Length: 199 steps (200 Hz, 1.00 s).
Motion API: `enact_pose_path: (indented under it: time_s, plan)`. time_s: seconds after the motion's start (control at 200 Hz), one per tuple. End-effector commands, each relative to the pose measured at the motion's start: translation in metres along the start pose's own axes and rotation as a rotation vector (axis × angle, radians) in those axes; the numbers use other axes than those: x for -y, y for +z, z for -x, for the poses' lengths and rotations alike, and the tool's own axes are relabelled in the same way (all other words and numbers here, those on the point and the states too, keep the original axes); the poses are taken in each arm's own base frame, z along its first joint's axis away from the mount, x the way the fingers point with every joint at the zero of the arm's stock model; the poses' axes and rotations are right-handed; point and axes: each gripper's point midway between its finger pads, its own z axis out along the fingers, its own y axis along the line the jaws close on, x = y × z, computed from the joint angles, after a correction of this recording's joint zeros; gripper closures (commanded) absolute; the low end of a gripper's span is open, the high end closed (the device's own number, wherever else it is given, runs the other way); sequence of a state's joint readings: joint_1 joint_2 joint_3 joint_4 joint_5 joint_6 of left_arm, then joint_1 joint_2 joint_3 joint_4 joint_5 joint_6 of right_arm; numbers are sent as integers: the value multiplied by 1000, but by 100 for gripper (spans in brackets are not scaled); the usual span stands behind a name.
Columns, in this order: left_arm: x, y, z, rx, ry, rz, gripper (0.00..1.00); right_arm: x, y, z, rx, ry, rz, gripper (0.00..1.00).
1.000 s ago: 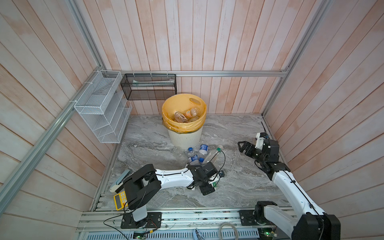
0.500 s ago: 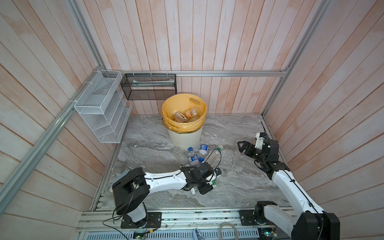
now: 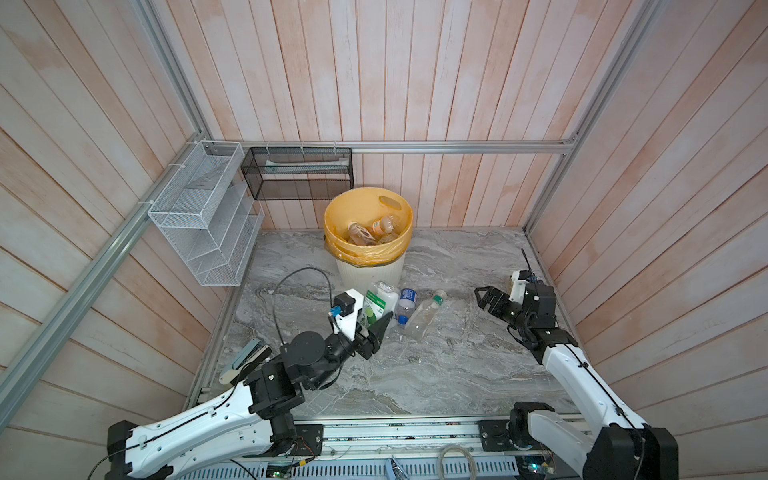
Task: Throw the plastic bottles in the bin
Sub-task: 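Lift the lime-label bottle with the left gripper over the bin and release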
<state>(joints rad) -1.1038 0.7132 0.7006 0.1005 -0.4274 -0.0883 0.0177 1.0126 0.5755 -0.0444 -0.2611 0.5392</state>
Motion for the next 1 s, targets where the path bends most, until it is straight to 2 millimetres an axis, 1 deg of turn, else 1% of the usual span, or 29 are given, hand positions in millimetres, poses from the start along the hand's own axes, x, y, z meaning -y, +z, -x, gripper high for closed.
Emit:
enact_pose_path:
  time_s: [0.0, 0.055, 0.06, 0.095, 0.11, 0.175, 0.19, 0.2, 0.235, 0.31, 0.32, 0.35, 0.375, 0.42, 0.46, 0.465, 0.475, 0.48, 0.49, 0.55, 0.58, 0.6, 0.615, 0.67, 0.73, 0.795, 0.84, 0.935, 0.99]
  plan:
    - [-30, -1, 44, 130, 36, 178, 55, -7, -3, 6, 23, 11, 35, 2]
    - [-38, 9, 61, 142, 61, 212, 54, -11, -4, 6, 20, 12, 55, 2]
    - [-38, 10, 61, 137, 65, 213, 54, -12, -3, 6, 19, 12, 56, 2]
    - [-43, 20, 72, 137, 75, 214, 54, -15, -4, 7, 19, 12, 74, 2]
    - [-51, 23, 78, 141, 74, 228, 54, -17, -4, 6, 16, 13, 83, 2]
    - [-68, 49, 90, 112, 67, 215, 53, -22, -3, 3, -4, 28, 116, 2]
    - [-74, 56, 89, 95, 61, 214, 53, -23, -2, 2, -10, 30, 125, 2]
    - [-77, 59, 94, 94, 47, 211, 53, -24, -2, 1, -13, 32, 132, 2]
    - [-92, 77, 96, 64, 5, 204, 52, -27, -1, -2, -28, 34, 150, 3]
    - [-123, 120, 88, -46, -71, 201, 52, -28, 1, -9, -53, 40, 155, 3]
    - [-126, 122, 90, -52, -78, 204, 52, -28, 1, -9, -54, 39, 156, 3]
    - [-136, 139, 88, -86, -108, 216, 51, -29, 1, -12, -63, 38, 161, 4]
    - [-141, 148, 86, -110, -131, 216, 49, -31, 1, -13, -68, 34, 167, 4]
    - [-147, 166, 86, -145, -178, 204, 42, -32, 2, -17, -81, 29, 170, 4]
    - [-153, 181, 76, -205, -226, 194, 38, -32, 2, -19, -90, 26, 168, 4]
    - [-153, 182, 77, -209, -231, 192, 38, -32, 1, -19, -90, 25, 169, 4]
    - [-154, 185, 76, -219, -242, 190, 35, -32, 2, -19, -90, 24, 168, 4]
    - [-155, 187, 73, -230, -248, 193, 33, -32, 2, -19, -91, 24, 169, 4]
    - [-156, 188, 76, -234, -256, 193, 31, -32, 2, -20, -92, 24, 168, 4]
    - [-157, 199, 66, -292, -276, 191, 18, -30, 2, -22, -95, 24, 158, 4]
    - [-157, 200, 66, -297, -281, 193, 9, -29, 1, -22, -93, 23, 157, 4]
    - [-157, 199, 68, -290, -279, 195, 2, -30, 1, -21, -91, 21, 160, 4]
    - [-158, 197, 68, -285, -277, 201, 0, -29, 1, -21, -91, 22, 156, 4]
    - [-158, 188, 76, -232, -254, 232, 0, -29, 1, -22, -93, 19, 154, 4]
    - [-153, 173, 90, -160, -209, 249, 0, -27, 2, -23, -98, 19, 149, 4]
    - [-146, 157, 99, -128, -175, 263, 0, -25, 5, -25, -108, 23, 140, 4]
    - [-144, 149, 101, -126, -160, 265, 0, -25, 6, -26, -114, 23, 140, 4]
    - [-142, 129, 93, -136, -147, 277, 0, -26, 10, -28, -127, 20, 132, 5]
    - [-144, 117, 84, -143, -144, 298, 0, -27, 12, -30, -132, 16, 127, 4]
